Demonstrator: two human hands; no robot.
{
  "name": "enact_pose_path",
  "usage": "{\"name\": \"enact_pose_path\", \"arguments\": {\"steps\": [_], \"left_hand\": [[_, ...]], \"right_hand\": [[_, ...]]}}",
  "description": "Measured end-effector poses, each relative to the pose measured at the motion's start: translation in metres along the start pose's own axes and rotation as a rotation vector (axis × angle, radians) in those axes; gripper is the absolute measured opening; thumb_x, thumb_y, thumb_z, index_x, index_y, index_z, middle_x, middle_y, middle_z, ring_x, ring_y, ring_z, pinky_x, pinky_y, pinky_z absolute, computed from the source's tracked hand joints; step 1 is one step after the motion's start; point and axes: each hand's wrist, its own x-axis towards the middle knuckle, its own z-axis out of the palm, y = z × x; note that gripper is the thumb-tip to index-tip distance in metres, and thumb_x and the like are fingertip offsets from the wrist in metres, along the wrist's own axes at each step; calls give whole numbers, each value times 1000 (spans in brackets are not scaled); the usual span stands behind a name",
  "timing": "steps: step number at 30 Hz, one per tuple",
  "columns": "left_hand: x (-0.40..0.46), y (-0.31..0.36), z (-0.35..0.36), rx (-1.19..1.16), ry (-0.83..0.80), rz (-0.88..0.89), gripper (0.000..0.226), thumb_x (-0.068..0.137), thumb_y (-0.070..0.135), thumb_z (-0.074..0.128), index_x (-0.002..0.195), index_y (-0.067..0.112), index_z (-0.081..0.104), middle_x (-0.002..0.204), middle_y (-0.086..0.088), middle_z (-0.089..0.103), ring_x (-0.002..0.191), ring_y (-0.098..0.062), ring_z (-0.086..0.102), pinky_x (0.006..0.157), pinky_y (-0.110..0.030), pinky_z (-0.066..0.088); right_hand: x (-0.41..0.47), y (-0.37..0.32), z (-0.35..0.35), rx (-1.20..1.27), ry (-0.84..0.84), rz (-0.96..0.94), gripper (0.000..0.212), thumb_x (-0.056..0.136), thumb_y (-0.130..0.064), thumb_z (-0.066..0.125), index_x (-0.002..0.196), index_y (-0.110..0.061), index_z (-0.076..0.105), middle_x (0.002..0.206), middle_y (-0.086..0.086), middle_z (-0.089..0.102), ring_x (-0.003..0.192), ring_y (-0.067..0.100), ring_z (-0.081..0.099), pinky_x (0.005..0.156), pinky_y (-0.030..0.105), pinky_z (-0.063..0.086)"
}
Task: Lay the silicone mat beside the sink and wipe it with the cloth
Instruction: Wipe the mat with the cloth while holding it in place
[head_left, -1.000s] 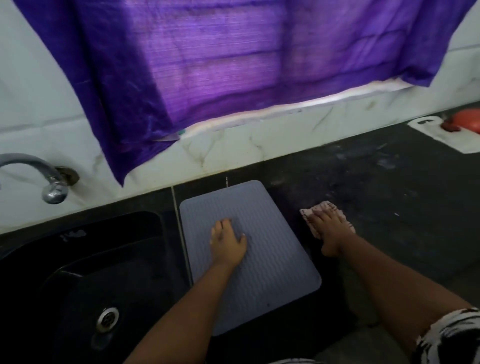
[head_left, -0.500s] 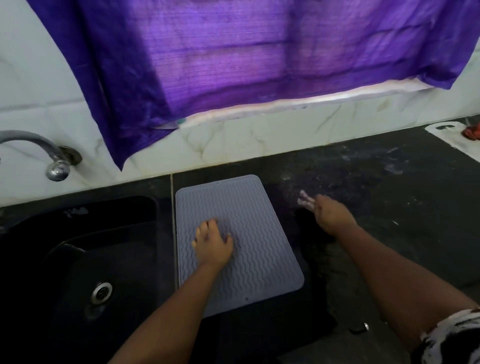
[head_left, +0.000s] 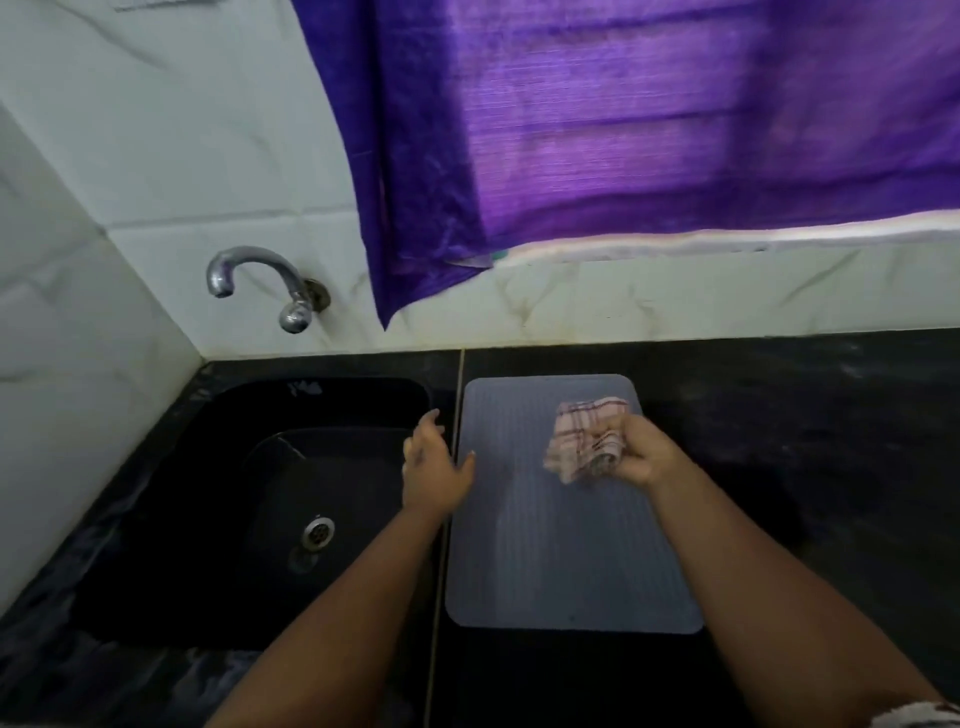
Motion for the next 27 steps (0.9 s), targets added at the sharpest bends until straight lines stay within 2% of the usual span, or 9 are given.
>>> {"name": "enact_pose_path", "arguments": {"steps": [4,7,11,13,16,20,22,24,27], "left_hand": [[46,-28,-19,74,-77,42,45,89,27,62,130,17,48,114,0,60,114,-22,50,89,-34,45],[88,-35,-21,78,-158,70,68,93,19,55,152,24,22,100,4,66,103,-18,56,89,-35,48],[153,-22,-5,26,-138,81,78,92,10,50,154,13,2,110,3,70,114,-20,56,97,-36,45],[181,-15,9,-4,-180,103,81,90,5,49,153,8,-3,118,4,69,126,-21,47,103,-41,40],[205,-21,31,167,-316,126,87,87,12,57,152,2,1,140,-7,53,132,-30,37,103,-45,32],[209,-49,47,395,-382,185,79,89,26,57,153,6,15,152,-7,38,130,-28,36,102,-45,29],[210,-60,50,450,-342,247,73,89,24,53,152,7,19,153,-1,38,130,-25,35,100,-44,29],[211,-63,50,444,-341,241,81,91,26,52,154,9,3,143,1,51,128,-25,37,97,-43,29],[217,-62,50,495,-363,249,80,96,40,45,154,14,-3,144,-9,48,124,-26,39,94,-40,28]], "right_hand": [[23,-1,47,-317,113,32,27,97,-13,50,117,2,58,96,17,71,86,29,69,67,43,58],[48,-10,81,-687,242,-209,29,97,-27,50,119,-12,59,83,0,67,73,16,65,60,29,53],[102,-18,113,-1019,308,-643,43,96,-6,46,137,-19,51,129,8,61,112,20,58,98,26,43],[139,-14,124,-1306,377,-720,57,91,-1,44,143,-23,42,142,11,50,127,26,47,111,38,35],[187,10,135,-1787,403,-492,61,93,-16,46,148,-33,25,155,8,32,144,33,23,116,57,19],[213,55,133,-1879,380,-335,76,91,-10,50,151,-35,11,163,-2,11,150,31,3,112,68,1],[213,53,132,-1882,384,-372,71,93,-10,47,152,-33,14,163,-2,12,150,29,5,114,66,5],[203,45,135,-1889,330,-332,62,96,-16,44,152,-30,20,161,3,18,149,29,12,117,60,12],[168,48,146,-1754,257,-213,44,99,-27,39,142,-19,41,151,13,37,144,32,24,120,49,18]]}}
